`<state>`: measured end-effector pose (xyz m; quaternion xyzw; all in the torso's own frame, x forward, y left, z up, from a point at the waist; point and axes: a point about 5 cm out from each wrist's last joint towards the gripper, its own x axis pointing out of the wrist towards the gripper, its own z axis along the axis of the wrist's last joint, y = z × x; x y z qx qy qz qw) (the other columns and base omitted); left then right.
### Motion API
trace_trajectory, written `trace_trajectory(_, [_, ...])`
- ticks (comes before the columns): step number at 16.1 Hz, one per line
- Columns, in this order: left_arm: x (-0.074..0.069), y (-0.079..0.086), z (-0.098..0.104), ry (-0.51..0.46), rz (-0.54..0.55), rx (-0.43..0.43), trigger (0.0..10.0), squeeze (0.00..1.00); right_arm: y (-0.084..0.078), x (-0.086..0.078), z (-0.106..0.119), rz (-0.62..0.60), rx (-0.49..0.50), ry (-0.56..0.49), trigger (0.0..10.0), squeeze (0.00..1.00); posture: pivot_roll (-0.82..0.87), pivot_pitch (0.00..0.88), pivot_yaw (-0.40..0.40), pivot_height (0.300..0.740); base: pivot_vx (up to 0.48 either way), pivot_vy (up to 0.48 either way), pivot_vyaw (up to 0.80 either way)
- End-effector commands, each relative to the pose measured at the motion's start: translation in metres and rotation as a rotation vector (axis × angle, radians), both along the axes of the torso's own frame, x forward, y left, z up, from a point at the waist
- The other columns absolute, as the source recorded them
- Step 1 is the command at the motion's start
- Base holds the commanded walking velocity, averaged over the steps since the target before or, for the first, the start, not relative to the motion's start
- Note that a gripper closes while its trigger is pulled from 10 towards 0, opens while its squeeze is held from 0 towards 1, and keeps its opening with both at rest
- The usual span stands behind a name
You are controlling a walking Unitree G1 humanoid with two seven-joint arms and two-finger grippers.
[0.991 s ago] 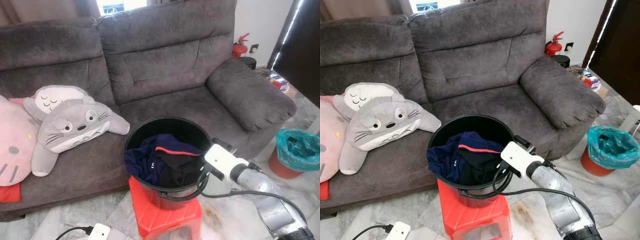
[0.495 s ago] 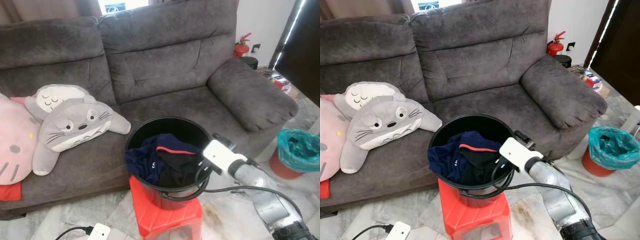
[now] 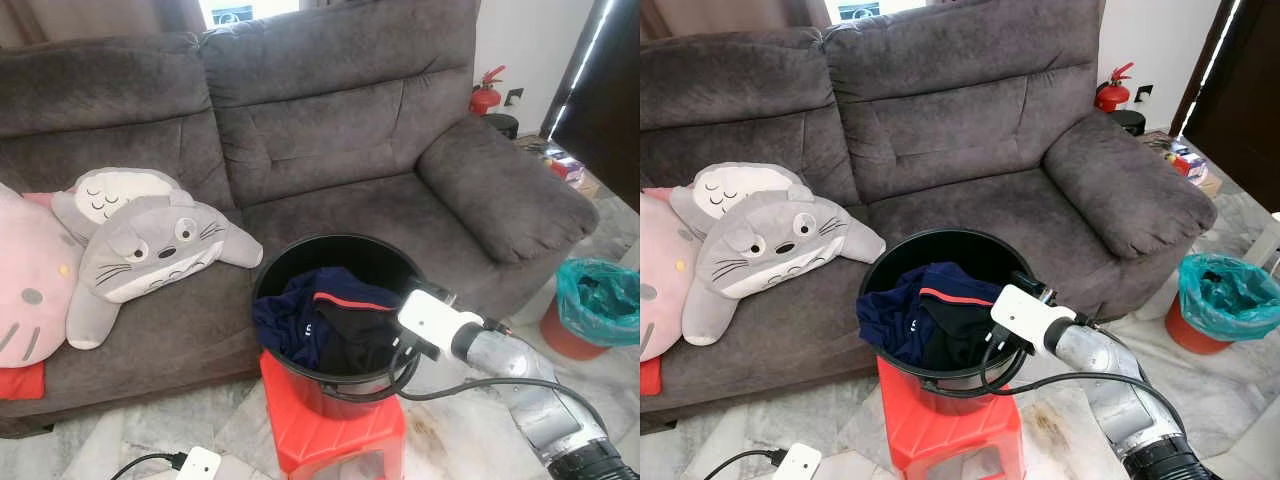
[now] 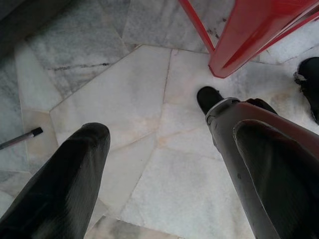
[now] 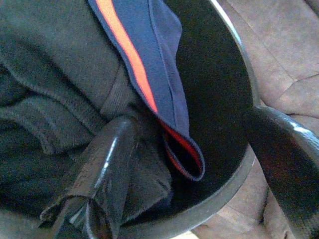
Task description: Hang hanger
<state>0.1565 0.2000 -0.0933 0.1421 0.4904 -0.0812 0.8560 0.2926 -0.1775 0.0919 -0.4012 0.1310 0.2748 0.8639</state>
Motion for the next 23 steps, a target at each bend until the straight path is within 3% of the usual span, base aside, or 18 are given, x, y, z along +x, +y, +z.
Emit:
trace_trajectory(1, [-0.003, 0.004, -0.001, 0.007, 0.004, 0.015, 10.0, 0.0, -0.004, 0.004, 0.002, 0.0, -0.038, -0.005, 10.0, 0.0, -0.29, 0.0, 0.082, 0.74, 0.0, 0.0, 0.0])
trace_trajectory(4, [-0.002, 0.005, 0.0, 0.004, 0.009, 0.013, 10.0, 0.0, -0.016, 0.014, 0.006, -0.076, -0.11, -0.079, 10.0, 0.0, -0.28, 0.0, 0.081, 0.74, 0.0, 0.0, 0.0])
trace_trajectory(8, [-0.002, 0.005, 0.0, 0.001, 0.012, 0.018, 10.0, 0.0, -0.018, 0.021, 0.016, -0.107, -0.098, -0.152, 10.0, 0.0, -0.27, 0.0, 0.083, 0.74, 0.0, 0.0, 0.0])
trace_trajectory(15, [-0.002, 0.006, 0.0, 0.006, 0.008, 0.021, 10.0, 0.0, -0.003, 0.012, -0.003, 0.03, -0.085, -0.028, 10.0, 0.0, -0.27, 0.0, 0.087, 0.74, 0.0, 0.0, 0.0])
trace_trajectory(19, [-0.001, 0.006, 0.001, 0.001, 0.012, 0.02, 10.0, 0.0, -0.007, 0.017, 0.005, 0.035, -0.092, -0.064, 10.0, 0.0, -0.28, 0.0, 0.088, 0.74, 0.0, 0.0, 0.0])
trace_trajectory(23, [0.0, 0.006, 0.001, -0.003, 0.012, 0.02, 10.0, 0.0, -0.012, 0.025, 0.008, 0.032, -0.163, -0.142, 10.0, 0.0, -0.28, 0.0, 0.088, 0.74, 0.0, 0.0, 0.0])
